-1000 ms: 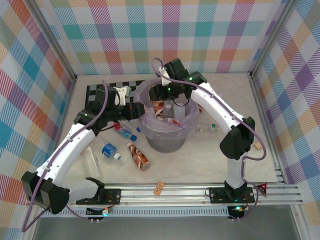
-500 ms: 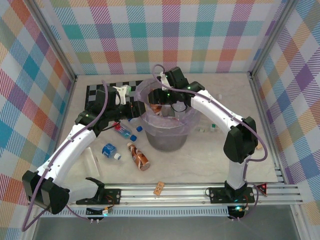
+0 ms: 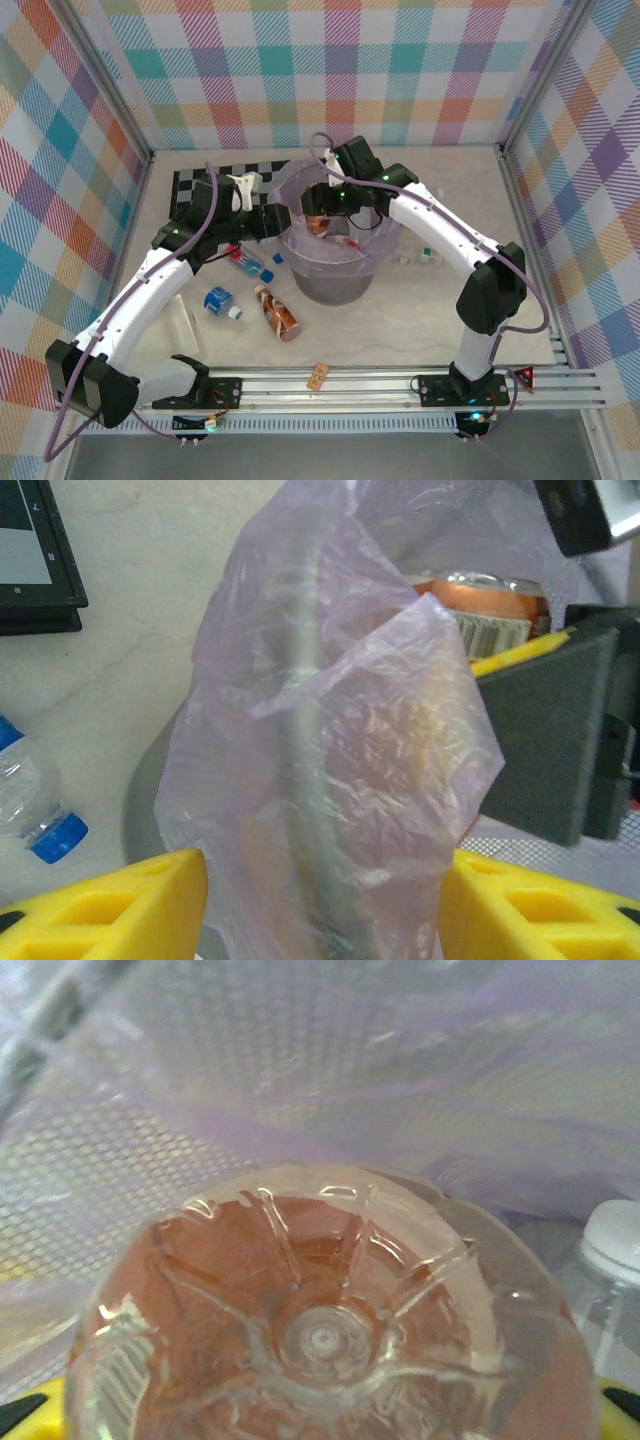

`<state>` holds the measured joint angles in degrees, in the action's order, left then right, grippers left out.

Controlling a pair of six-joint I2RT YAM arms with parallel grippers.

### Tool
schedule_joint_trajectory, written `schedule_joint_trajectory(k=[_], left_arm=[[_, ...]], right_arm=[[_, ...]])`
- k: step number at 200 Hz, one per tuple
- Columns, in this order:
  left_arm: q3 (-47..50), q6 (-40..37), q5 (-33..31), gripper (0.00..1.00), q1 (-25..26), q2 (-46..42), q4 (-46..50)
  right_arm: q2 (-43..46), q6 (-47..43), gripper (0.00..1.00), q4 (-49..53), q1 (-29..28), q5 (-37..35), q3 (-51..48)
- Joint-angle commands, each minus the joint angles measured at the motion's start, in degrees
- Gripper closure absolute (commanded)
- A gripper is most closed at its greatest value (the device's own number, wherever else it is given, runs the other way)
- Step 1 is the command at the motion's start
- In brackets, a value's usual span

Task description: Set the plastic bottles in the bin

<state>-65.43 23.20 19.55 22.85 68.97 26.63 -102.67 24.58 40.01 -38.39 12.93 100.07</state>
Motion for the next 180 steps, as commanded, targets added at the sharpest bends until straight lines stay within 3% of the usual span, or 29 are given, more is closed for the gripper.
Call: schedule_joint_trajectory(k=[1, 31, 58, 86, 125, 180], left_arm=[[-0.13, 0.17, -1.44, 0.40, 0.35, 0.46, 0.61], [-0.65, 0.18, -1.62, 0.40, 0.33, 0.54, 0.61], [-1.69, -0.32, -1.58, 0.39, 0.35, 0.39, 1.12], [-2.55, -1.60, -2.43, 0.39, 0.26, 0.11, 2.26], [-1.50, -2.15, -2.99, 0.39, -0.01, -0.67, 2.37], [-1.19, -2.96, -2.76, 0.39, -0.52, -0.17, 2.50]], right_arm=[[2.41, -1.37, 0.45, 2.60, -1.64, 0.94, 2.14], [1.83, -1.71, 0.24, 6.10, -2.30, 1.71, 3.11], [2.90, -2.42, 0.21, 8.13, -2.30, 0.25, 3.67], [3.45, -2.78, 0.32, 9.03, -2.30, -0.42, 4.01], [-0.15, -1.92, 0.45, 7.78, -2.87, 4.76, 3.81], [3.30, -5.16, 0.45, 9.73, -2.67, 0.91, 9.58]])
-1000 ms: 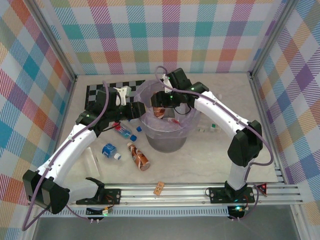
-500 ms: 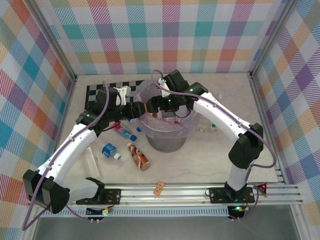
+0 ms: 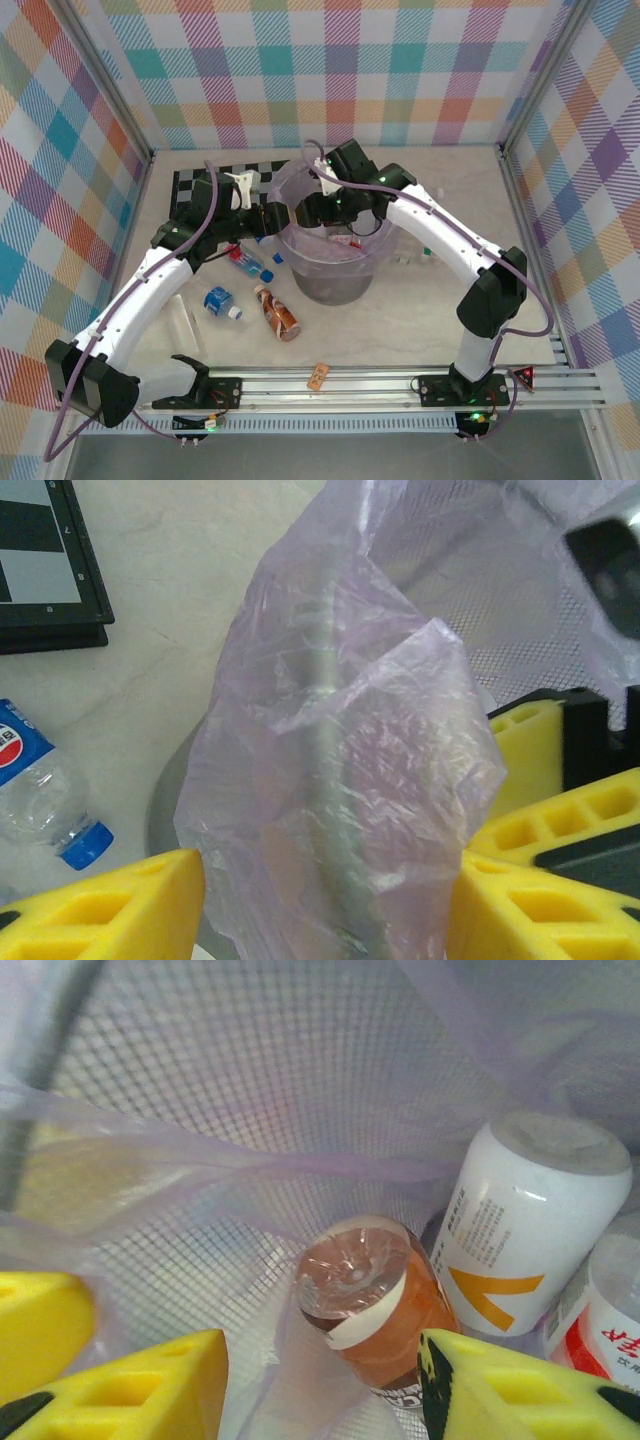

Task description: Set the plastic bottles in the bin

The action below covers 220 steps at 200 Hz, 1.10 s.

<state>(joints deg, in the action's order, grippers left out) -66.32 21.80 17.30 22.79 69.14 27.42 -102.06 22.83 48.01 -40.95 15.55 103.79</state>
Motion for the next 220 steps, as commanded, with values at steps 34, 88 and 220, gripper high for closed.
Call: schedule_joint_trajectory(k=[34, 88, 220], left_arm=[[0.14, -1.50, -0.25, 0.39, -0.57, 0.05, 1.23], [0.69, -1.27, 0.14, 0.39, -0.64, 0.83, 0.57], [-1.04, -1.16, 0.13, 0.39, -0.65, 1.47, 1.74]], right_arm=[[6.18, -6.50, 0.41, 6.83, 3.29, -3.33, 12.85], [13.32, -5.23, 0.37, 6.92, 18.27, -4.49, 8.83], [14.26, 36.52, 0.01, 4.27, 35.24, -17.94, -22.01]])
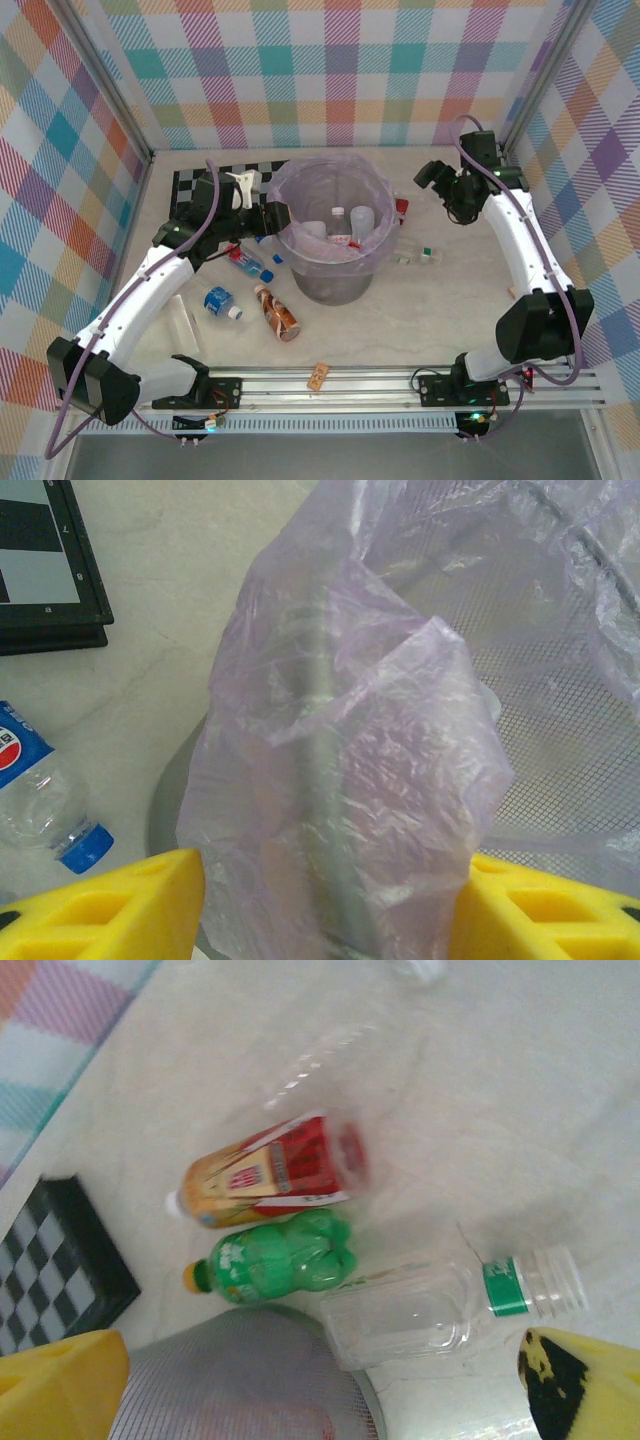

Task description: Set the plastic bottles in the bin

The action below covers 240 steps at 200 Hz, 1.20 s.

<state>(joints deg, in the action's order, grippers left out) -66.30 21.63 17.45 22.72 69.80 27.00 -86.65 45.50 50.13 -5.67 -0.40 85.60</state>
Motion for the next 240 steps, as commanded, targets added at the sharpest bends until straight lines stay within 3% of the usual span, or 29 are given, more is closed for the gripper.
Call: schedule_joint_trajectory(k=[1, 21, 49, 161, 240], left_arm=[[-1.09, -0.98, 0.01, 0.39, -0.58, 0.75, 2.12], [-1.02, -0.82, 0.04, 0.39, -0.59, 0.63, 2.07], [-1.02, -0.90, -0.21, 0.39, -0.57, 0.14, 2.47], [-1.28, -1.11, -0.20, 0.40, -0.57, 0.64, 2.00], [-1.46, -1.38, -0.47, 0.40, -0.59, 0.43, 2.60]], right_arm=[[-1.15, 14.37, 0.01, 1.94, -0.04, -1.76, -4.06], [-0.73, 21.15, 0.01, -3.57, -0.11, 2.15, -10.67], [-1.86, 27.47, 0.01, -7.22, 0.04, 1.83, -16.16], [-12.57, 37.39, 0.01, -17.23, -0.09, 4.72, -22.16], [-15.18, 37.48, 0.36, -18.50, -0.01, 4.09, -21.91]])
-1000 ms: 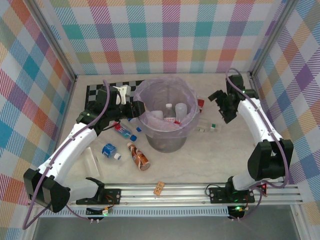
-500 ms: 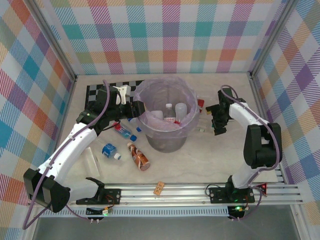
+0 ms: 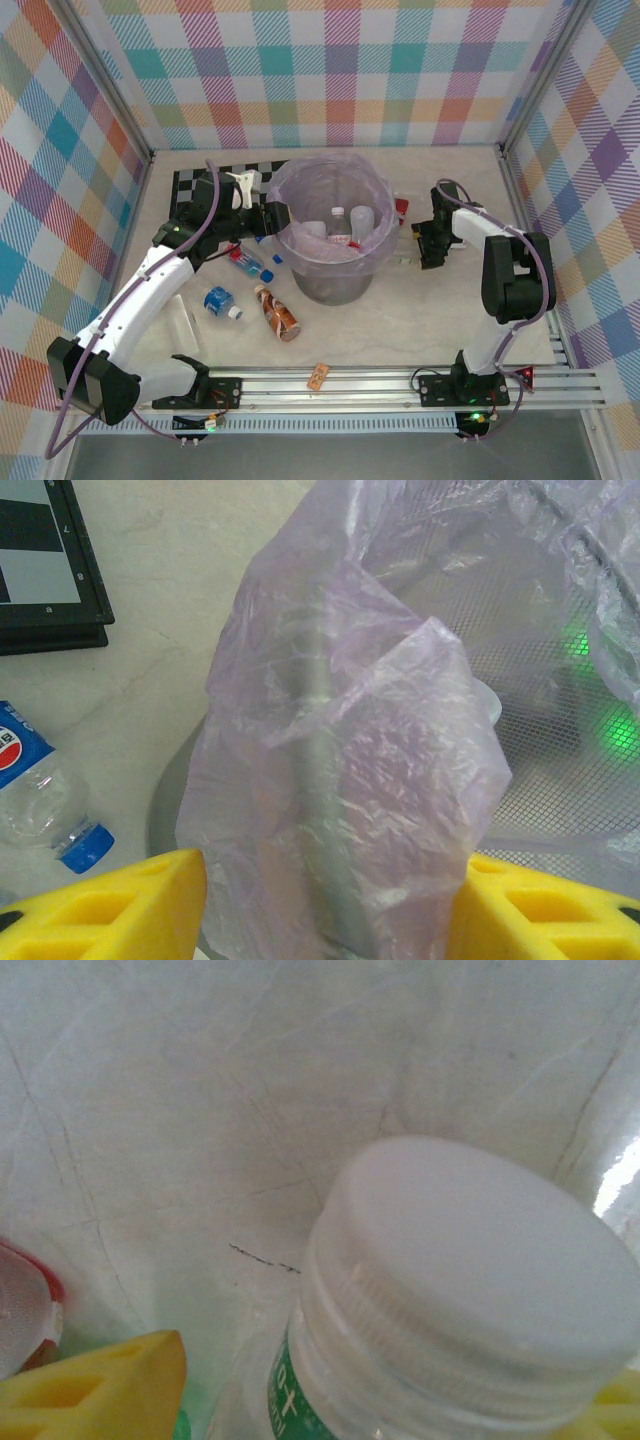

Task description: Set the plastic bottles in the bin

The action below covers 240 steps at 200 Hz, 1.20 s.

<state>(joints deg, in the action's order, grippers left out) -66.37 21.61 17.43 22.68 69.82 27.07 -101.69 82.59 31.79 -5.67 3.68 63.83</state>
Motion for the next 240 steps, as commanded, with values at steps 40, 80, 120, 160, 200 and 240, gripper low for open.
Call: schedule_joint_trajectory(k=[40, 80, 120, 160, 200, 240], left_arm=[[-1.31, -1.35, -0.53, 0.40, -0.53, 0.53, 2.25], [-1.53, -1.39, -0.36, 0.40, -0.53, 0.53, 2.29], [-2.07, -1.61, -0.20, 0.40, -0.53, 0.69, 2.57], [-2.61, -1.51, 0.23, 0.40, -0.53, 1.32, 2.20], [-2.65, -1.18, 0.48, 0.40, -0.53, 1.80, 1.30], [-2.54, -0.61, 0.93, 0.40, -0.53, 2.67, -0.06]], right_arm=[[1.51, -0.49, 0.49, 1.38, 0.05, -1.23, 0.23], [4.37, -1.43, 0.56, 2.09, 0.46, -1.26, 0.29], [11.60, -6.46, 0.58, 6.32, 1.45, -3.74, 1.70], [20.23, -22.31, 0.62, 13.87, 1.72, -10.56, 8.16], [27.71, -36.09, 0.71, 19.58, 1.63, -13.44, 15.17], [30.18, -46.53, 0.75, 22.26, -2.13, -12.86, 26.57]])
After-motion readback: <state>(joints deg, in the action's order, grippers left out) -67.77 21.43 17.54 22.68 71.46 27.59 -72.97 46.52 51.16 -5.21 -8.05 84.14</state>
